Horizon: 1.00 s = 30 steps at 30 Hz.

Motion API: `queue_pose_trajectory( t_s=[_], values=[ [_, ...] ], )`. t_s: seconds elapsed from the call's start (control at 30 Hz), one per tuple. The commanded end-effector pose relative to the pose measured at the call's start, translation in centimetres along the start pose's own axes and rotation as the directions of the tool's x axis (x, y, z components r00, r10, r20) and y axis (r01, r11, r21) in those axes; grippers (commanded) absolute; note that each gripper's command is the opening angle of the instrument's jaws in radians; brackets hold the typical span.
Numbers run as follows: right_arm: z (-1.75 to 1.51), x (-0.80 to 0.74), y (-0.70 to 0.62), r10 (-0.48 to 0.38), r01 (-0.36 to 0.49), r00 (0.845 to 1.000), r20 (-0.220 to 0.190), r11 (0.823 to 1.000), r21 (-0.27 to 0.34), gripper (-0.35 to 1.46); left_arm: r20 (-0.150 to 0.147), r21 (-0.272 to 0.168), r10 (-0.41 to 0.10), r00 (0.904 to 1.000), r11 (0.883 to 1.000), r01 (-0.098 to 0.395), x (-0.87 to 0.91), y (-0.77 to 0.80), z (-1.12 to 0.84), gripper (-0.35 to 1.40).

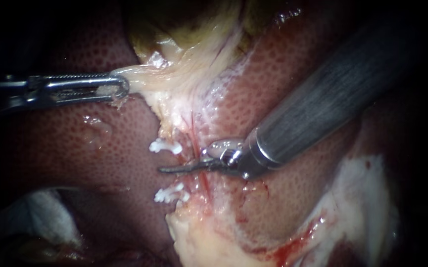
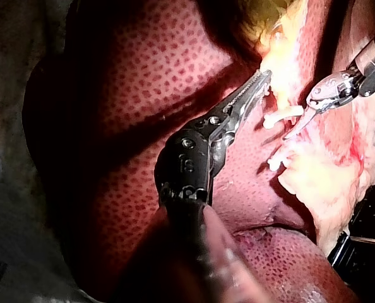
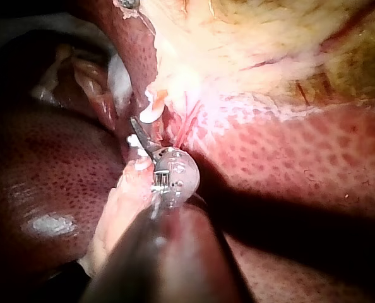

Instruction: Go back from the cut left tube

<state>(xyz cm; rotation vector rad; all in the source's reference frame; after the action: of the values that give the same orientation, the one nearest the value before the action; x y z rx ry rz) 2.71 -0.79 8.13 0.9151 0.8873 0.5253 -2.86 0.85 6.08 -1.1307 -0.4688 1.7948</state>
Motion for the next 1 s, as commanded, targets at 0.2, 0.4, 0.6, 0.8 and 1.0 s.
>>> queue_pose_trajectory(
  t_s=[0.2,0.4,0.6,0.8,1.0],
  values=[
    [0.01,0.0,-0.02,-0.048,0.047,0.999,-0.011,0.998,-0.034,0.0,0.0,0.001,0.0,1.0,1.0,0.0,0.0,0.01,0.0,-0.35],
    [0.02,0.01,-0.02,-0.082,0.082,0.997,-0.007,0.996,-0.039,0.74,0.0,0.001,0.0,1.0,1.0,0.0,-0.01,0.01,0.0,-0.35],
    [0.03,0.02,-0.02,-0.117,0.117,0.993,-0.007,0.992,-0.039,1.13,0.0,0.001,0.0,1.0,1.0,0.0,-0.01,0.01,0.0,-0.35],
    [0.02,0.0,-0.06,-0.159,0.159,0.987,-0.003,0.987,-0.038,1.31,0.0,0.001,0.0,1.0,1.0,0.0,-0.01,0.01,0.0,-0.35],
    [-0.12,-0.12,-0.19,-0.263,0.263,0.965,0.003,0.964,-0.033,1.38,0.0,0.001,0.0,1.0,1.0,0.0,-0.01,0.0,0.0,-0.35]
  ],
)
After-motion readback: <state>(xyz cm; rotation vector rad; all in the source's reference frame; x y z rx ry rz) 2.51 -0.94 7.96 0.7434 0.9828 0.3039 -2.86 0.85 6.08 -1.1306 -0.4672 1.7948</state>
